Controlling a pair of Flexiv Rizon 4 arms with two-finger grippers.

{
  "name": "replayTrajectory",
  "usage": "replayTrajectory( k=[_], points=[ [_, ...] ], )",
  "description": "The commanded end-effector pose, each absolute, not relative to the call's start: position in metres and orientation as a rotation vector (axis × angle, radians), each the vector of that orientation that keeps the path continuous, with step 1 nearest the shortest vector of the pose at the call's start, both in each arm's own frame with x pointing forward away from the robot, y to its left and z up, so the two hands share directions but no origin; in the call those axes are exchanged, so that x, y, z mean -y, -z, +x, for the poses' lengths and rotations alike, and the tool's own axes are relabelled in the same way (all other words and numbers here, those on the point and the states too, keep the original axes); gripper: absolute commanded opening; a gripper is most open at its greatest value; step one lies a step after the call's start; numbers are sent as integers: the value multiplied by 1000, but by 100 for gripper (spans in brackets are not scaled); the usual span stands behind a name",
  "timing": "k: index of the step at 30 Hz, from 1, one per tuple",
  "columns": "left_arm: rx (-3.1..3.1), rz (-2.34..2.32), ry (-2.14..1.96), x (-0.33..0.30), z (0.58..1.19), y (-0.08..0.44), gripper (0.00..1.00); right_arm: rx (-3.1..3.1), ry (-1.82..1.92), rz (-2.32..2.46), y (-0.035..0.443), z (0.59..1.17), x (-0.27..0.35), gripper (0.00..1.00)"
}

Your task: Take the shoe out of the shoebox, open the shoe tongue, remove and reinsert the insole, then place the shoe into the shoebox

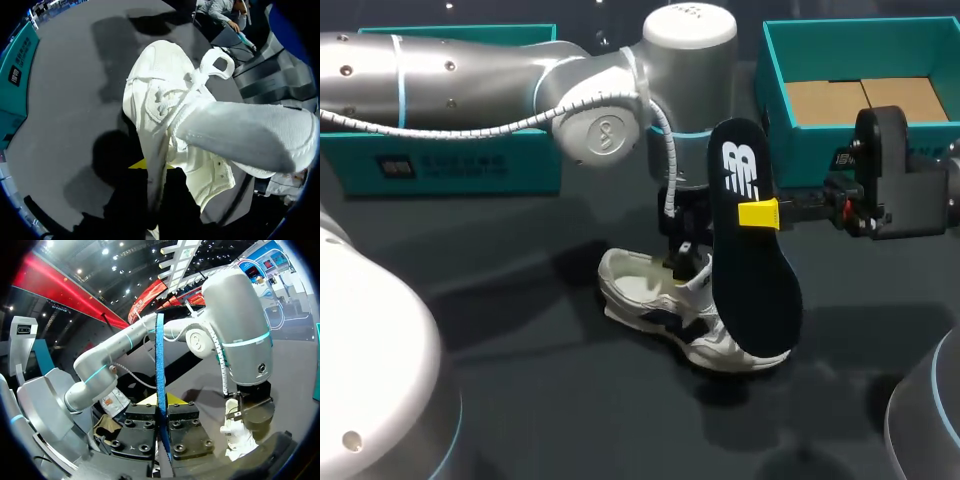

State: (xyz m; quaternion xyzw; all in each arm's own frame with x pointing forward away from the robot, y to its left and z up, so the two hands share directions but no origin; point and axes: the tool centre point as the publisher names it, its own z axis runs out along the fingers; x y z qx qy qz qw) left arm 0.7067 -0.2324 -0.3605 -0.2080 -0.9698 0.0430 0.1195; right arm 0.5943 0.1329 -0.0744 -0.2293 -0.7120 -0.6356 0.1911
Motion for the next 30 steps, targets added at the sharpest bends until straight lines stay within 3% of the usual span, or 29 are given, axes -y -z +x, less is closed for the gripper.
replayTrajectory(
  k=[1, 5, 16, 26, 30],
  points=[
    [2827, -607, -120, 234, 709, 361, 0, 2000, 1786, -646, 75, 594, -134, 0],
    [2823, -653, -137, 232, 711, 358, 0, 2000, 1786, -646, 75, 594, -134, 0],
    [2698, -1399, 17, 223, 713, 319, 0, 2000, 1786, -646, 75, 594, -134, 0],
    [2714, -1417, 3, 222, 713, 316, 0, 2000, 1786, -646, 75, 594, -134, 0],
    [2612, -1632, -75, 216, 721, 319, 0, 2000, 1786, -646, 75, 594, -134, 0]
  ],
)
